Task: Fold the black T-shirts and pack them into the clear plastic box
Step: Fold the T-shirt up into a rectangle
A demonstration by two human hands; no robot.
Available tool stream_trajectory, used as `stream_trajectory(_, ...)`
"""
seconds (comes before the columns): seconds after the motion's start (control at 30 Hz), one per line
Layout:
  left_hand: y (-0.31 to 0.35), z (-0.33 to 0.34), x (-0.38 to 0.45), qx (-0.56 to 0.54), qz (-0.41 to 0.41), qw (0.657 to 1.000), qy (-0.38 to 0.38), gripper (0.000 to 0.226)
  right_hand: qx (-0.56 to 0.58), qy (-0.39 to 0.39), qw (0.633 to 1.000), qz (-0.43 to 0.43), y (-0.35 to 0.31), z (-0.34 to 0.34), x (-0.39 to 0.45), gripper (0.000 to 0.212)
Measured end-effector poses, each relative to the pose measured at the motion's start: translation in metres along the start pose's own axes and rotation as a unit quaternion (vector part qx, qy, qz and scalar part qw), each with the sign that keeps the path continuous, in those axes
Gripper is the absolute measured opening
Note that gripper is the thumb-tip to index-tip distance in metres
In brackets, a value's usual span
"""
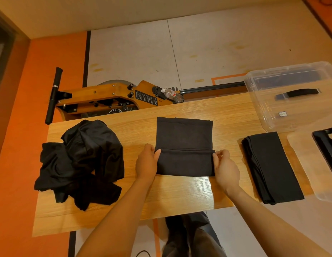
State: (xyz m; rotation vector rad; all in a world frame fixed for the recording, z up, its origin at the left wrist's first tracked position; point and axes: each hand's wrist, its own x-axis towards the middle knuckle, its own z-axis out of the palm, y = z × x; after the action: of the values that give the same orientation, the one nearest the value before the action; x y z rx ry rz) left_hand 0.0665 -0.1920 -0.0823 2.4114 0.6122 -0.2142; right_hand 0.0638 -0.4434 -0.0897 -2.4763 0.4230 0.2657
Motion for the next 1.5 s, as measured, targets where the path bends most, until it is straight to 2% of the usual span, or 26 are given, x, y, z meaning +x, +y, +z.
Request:
stream_trajectory(0.07, 0.0, -0.002, -0.005, 0.015, 0.041, 0.998, 0.047, 0.018, 0.019, 0.048, 0.998, -0.023, -0.003, -0.002, -0.004, 0.017)
stream_trajectory(0.1, 0.0, -0.002, -0.008, 0.038, 0.077, 0.995, 0.056, 0.014, 0.004, 0.064, 0.996, -0.065, -0.005, -0.002, -0.007, 0.013)
stream_trajectory(0.2, 0.002, 0.006, -0.022, 0.134, 0.193, 0.972, 0.018, 0.01, -0.086, 0.069, 0.968, -0.224, -0.01, 0.01, -0.017, 0.01)
stream_trajectory(0.3, -0.003, 0.023, -0.033, 0.201, 0.263, 0.943, -0.03, 0.039, -0.104, 0.018, 0.94, -0.324, -0.016, 0.031, -0.03, 0.032)
stream_trajectory(0.37, -0.009, 0.032, -0.035, 0.247, 0.29, 0.923, -0.055, 0.058, -0.14, -0.03, 0.93, -0.338, -0.014, 0.044, -0.034, 0.052)
stream_trajectory(0.5, -0.017, 0.033, -0.036, 0.298, 0.247, 0.919, -0.076, 0.071, -0.207, -0.072, 0.932, -0.288, 0.002, 0.051, -0.029, 0.073)
stream_trajectory(0.63, -0.027, 0.033, -0.033, 0.316, 0.217, 0.92, -0.082, 0.07, -0.24, -0.055, 0.941, -0.231, 0.013, 0.043, -0.023, 0.076)
stream_trajectory(0.77, -0.03, 0.034, -0.034, 0.31, 0.205, 0.925, -0.08, 0.071, -0.244, -0.066, 0.943, -0.218, 0.016, 0.04, -0.023, 0.076)
stream_trajectory(1.03, 0.008, 0.004, 0.007, 0.244, 0.18, 0.952, -0.039, 0.064, -0.125, 0.033, 0.979, -0.157, -0.012, 0.012, 0.017, 0.051)
stream_trajectory(1.13, 0.031, -0.006, 0.041, 0.212, 0.161, 0.964, -0.014, 0.058, -0.026, 0.014, 0.996, -0.089, -0.032, 0.0, 0.051, 0.045)
stream_trajectory(1.23, 0.047, -0.011, 0.072, 0.169, 0.142, 0.975, -0.021, 0.051, 0.056, 0.011, 0.998, -0.01, -0.05, -0.01, 0.085, 0.046)
stream_trajectory(1.5, 0.067, -0.007, 0.123, 0.048, 0.006, 0.996, -0.077, 0.048, 0.039, -0.058, 0.998, 0.0, -0.058, -0.015, 0.137, 0.043)
